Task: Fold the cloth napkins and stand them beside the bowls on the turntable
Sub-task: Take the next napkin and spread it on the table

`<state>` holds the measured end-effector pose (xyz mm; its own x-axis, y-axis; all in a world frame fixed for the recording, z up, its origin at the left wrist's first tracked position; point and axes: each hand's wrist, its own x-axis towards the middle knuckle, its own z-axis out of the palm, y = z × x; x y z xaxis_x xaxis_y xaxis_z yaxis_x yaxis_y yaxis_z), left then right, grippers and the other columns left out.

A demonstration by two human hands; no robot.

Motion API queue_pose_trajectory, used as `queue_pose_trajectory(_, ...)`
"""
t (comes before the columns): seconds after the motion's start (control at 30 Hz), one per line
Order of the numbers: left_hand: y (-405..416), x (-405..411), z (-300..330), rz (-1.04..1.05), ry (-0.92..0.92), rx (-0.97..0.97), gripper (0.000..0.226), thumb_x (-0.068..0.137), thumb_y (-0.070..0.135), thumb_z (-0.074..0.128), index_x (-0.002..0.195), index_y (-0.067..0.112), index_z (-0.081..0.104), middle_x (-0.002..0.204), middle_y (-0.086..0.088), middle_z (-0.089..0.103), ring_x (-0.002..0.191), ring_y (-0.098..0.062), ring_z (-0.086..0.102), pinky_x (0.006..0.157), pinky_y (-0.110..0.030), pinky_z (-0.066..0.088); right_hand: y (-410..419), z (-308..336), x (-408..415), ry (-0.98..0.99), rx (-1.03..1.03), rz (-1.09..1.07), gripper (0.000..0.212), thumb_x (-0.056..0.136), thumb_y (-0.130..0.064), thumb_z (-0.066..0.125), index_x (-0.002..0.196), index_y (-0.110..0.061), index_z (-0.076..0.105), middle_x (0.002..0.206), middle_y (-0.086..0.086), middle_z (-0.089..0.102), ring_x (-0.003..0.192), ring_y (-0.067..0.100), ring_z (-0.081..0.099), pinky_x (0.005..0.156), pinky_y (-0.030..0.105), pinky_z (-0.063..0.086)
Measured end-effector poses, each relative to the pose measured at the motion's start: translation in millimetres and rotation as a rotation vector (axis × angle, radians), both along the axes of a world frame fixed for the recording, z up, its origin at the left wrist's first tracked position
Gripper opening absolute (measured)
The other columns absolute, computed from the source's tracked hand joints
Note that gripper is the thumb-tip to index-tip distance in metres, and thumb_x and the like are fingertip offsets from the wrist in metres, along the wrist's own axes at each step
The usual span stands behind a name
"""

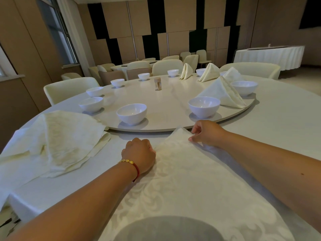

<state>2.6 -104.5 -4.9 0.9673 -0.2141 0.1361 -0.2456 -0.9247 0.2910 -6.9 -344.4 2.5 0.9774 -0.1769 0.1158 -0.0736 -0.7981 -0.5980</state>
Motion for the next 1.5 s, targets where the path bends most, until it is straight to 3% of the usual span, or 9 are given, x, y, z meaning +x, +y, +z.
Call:
queue_pose_trajectory(0.2, -4.1, 4.1, 2.8, 0.027, 0.043, 0.018, 0.015, 0.087, 0.023, 0.05, 0.093, 0.016, 0.062, 0.099, -0.005, 0.058, 0.095, -0.025, 0.055, 0.088, -0.042, 0.05, 1.7, 1.0, 4.6, 0.046, -0.062, -0.04, 0.025, 0.08, -0.035, 0.075, 0.084, -0.019, 0.057, 0.083, -0.006, 0.059, 0.085, 0.014, 0.056, 0.068, 0.026, 0.04)
queue_pose_trajectory(0.43, -6.6, 8.5, 1.4, 0.059, 0.035, 0.02, 0.014, 0.086, 0.022, 0.05, 0.092, 0.015, 0.06, 0.098, -0.006, 0.057, 0.095, -0.025, 0.054, 0.088, -0.042, 0.05, 1.3, 0.5, 4.1, 0.057, -0.066, -0.057, 0.026, 0.08, -0.036, 0.075, 0.089, -0.018, 0.058, 0.085, -0.006, 0.059, 0.087, 0.014, 0.056, 0.07, 0.025, 0.041)
queue_pose_trajectory(0.73, -14.6, 13.0, -3.4, 0.081, 0.001, 0.03, 0.023, 0.091, 0.024, 0.044, 0.107, 0.015, 0.057, 0.108, -0.007, 0.053, 0.101, -0.025, 0.05, 0.092, -0.041, 0.046, 0.1, 1.6, 1.1, 0.06, -0.095, -0.081, 0.028, 0.079, -0.038, 0.074, 0.082, -0.019, 0.054, 0.086, -0.004, 0.06, 0.089, 0.018, 0.058, 0.072, 0.028, 0.042)
queue_pose_trajectory(0.83, -17.4, 14.8, -2.4, 0.074, 0.013, 0.036, 0.024, 0.09, 0.023, 0.044, 0.109, 0.015, 0.057, 0.108, -0.007, 0.053, 0.102, -0.026, 0.05, 0.093, -0.042, 0.046, 2.5, 7.7, -1.4, 0.119, -0.169, -0.08, 0.032, 0.082, -0.043, 0.071, 0.09, -0.015, 0.057, 0.087, -0.006, 0.058, 0.092, 0.018, 0.057, 0.073, 0.026, 0.041)
queue_pose_trajectory(0.97, -18.5, 18.8, -1.8, 0.065, 0.036, 0.045, 0.024, 0.088, 0.023, 0.045, 0.107, 0.014, 0.058, 0.108, -0.008, 0.055, 0.101, -0.027, 0.053, 0.09, -0.042, 0.048, 7.0, 10.7, -1.5, 0.165, -0.241, -0.074, 0.049, 0.084, -0.045, 0.068, 0.108, -0.003, 0.065, 0.108, 0.009, 0.068, 0.101, 0.024, 0.062, 0.076, 0.029, 0.043)
queue_pose_trajectory(1.07, -16.1, 24.2, -0.5, 0.057, 0.09, 0.008, 0.02, 0.084, 0.019, 0.048, 0.099, 0.012, 0.06, 0.102, -0.009, 0.06, 0.094, -0.026, 0.058, 0.084, -0.038, 0.051, 9.4, 9.8, -1.7, 0.198, -0.245, -0.081, 0.051, 0.087, -0.045, 0.065, 0.114, -0.002, 0.063, 0.113, 0.009, 0.067, 0.098, 0.022, 0.06, 0.078, 0.03, 0.044)
queue_pose_trajectory(1.23, -15.7, 27.2, 3.4, 0.033, 0.126, 0.003, 0.008, 0.085, 0.017, 0.05, 0.087, 0.013, 0.057, 0.09, -0.006, 0.061, 0.084, -0.022, 0.059, 0.075, -0.031, 0.05, 10.0, 9.3, -1.4, 0.183, -0.211, -0.081, 0.03, 0.087, -0.042, 0.067, 0.094, -0.017, 0.052, 0.088, 0.002, 0.059, 0.085, 0.018, 0.051, 0.054, 0.02, 0.03)
queue_pose_trajectory(1.37, -15.5, 28.5, 3.4, 0.032, 0.128, 0.013, 0.004, 0.085, 0.017, 0.051, 0.082, 0.016, 0.053, 0.089, -0.005, 0.06, 0.081, -0.021, 0.059, 0.077, -0.032, 0.052, 9.2, 7.9, -1.1, 0.175, -0.188, -0.086, 0.03, 0.086, -0.041, 0.068, 0.09, -0.014, 0.057, 0.084, 0.002, 0.06, 0.083, 0.019, 0.053, 0.057, 0.024, 0.033)
queue_pose_trajectory(1.5, -13.9, 27.4, 2.7, 0.025, 0.135, -0.011, 0.012, 0.085, 0.019, 0.054, 0.095, 0.013, 0.055, 0.09, -0.006, 0.06, 0.082, -0.022, 0.06, 0.08, -0.035, 0.053, 10.0, 7.1, -1.3, 0.172, -0.168, -0.079, 0.029, 0.086, -0.04, 0.067, 0.088, -0.014, 0.055, 0.076, -0.002, 0.056, 0.082, 0.019, 0.053, 0.056, 0.024, 0.033)
